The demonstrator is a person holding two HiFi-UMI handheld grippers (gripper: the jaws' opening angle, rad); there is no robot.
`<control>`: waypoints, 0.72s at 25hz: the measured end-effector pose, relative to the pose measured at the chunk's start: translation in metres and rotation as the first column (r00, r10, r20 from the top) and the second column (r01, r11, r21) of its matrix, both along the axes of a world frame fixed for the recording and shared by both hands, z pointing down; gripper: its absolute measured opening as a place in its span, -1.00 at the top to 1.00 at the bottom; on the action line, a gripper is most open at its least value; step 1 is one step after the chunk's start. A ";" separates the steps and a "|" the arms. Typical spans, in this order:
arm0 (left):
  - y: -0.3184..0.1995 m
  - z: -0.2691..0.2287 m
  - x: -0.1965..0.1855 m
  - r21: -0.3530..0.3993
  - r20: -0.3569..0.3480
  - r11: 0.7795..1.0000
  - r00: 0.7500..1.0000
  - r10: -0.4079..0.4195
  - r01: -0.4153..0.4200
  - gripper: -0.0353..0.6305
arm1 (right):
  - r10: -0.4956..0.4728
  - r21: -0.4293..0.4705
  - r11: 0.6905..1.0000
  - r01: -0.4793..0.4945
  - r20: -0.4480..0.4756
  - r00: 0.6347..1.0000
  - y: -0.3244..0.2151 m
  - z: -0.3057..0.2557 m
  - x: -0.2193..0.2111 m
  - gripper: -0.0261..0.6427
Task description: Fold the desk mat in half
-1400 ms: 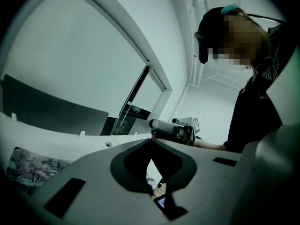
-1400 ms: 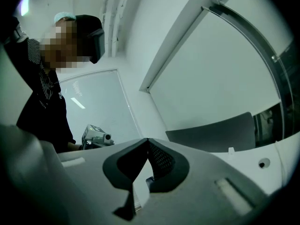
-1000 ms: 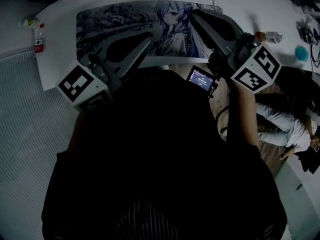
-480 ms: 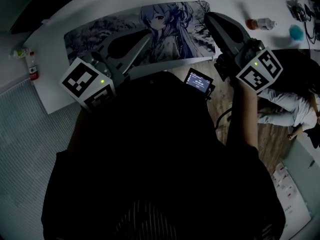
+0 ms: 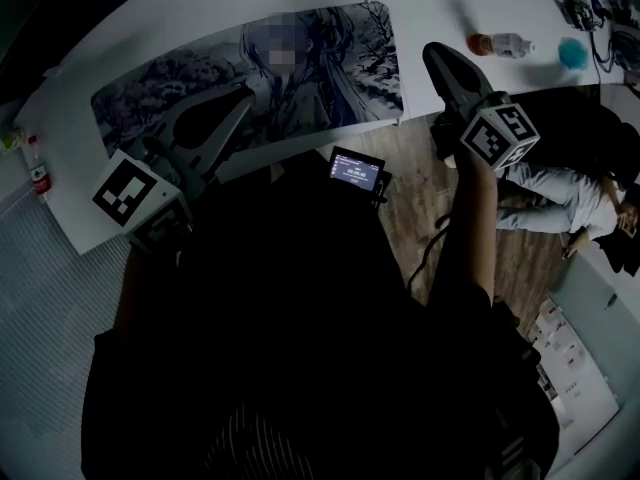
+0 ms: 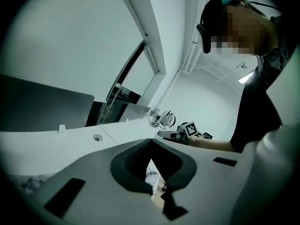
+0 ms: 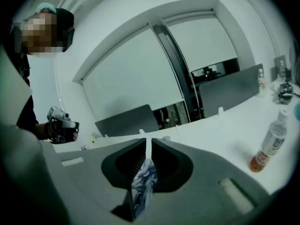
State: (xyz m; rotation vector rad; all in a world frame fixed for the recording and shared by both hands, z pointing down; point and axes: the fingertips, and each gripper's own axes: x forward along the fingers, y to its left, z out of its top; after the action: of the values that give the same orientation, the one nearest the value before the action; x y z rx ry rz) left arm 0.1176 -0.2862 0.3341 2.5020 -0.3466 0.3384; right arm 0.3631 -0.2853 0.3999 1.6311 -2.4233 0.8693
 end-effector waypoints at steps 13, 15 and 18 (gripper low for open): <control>0.006 0.016 -0.037 -0.054 0.030 0.996 0.997 -0.069 0.071 0.87 | 0.060 -0.301 0.951 -0.077 -0.065 0.996 0.002 0.155 0.049 0.67; 0.005 0.020 -0.044 -0.058 0.040 0.994 0.995 -0.087 0.089 0.87 | 0.046 -0.352 0.933 -0.073 -0.085 0.995 0.004 0.176 0.045 0.62; 0.008 0.027 -0.052 -0.066 0.052 0.991 0.992 -0.114 0.118 0.87 | 0.031 -0.415 0.907 -0.073 -0.105 0.994 0.009 0.203 0.043 0.53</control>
State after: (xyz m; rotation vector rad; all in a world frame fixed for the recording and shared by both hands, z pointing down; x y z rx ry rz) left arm 0.0651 -0.2782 0.3608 2.3975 -0.4894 0.3577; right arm 0.4061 -0.2759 0.6030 1.5344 -1.9582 1.1894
